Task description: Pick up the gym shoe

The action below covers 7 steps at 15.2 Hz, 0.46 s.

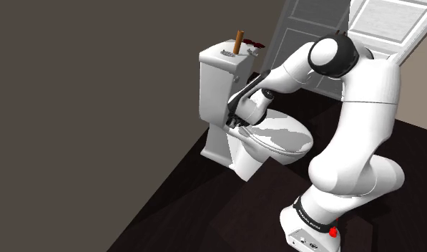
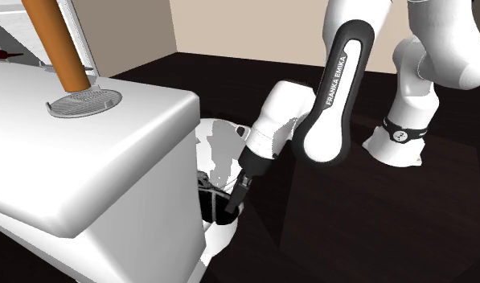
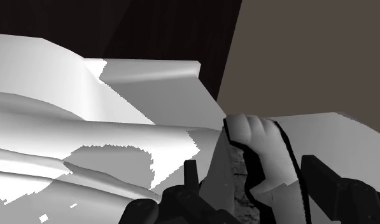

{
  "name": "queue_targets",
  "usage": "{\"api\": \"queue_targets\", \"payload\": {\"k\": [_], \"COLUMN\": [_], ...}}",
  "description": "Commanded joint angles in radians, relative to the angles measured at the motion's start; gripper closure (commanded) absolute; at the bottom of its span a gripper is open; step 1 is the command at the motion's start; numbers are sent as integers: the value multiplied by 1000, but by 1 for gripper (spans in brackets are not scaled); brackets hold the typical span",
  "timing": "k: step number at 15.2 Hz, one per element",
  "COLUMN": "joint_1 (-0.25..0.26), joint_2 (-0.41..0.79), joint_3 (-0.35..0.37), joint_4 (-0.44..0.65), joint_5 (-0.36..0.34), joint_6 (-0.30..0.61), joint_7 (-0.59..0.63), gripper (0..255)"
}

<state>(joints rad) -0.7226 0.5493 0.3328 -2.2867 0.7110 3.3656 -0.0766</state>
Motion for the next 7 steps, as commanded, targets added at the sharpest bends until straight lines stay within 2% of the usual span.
{"api": "queue_targets", "payload": {"k": [1,5,7], "joint_1": [27,95,97], "joint_2": [-41,-107,-110], "joint_3": [-25,-94,-97], "joint_4": [-7,-22,-23], "joint_5": [13,32,32], "joint_6": [-27,-83,-85], "joint_7": [1,11,12], "gripper": [255,255,255]}}
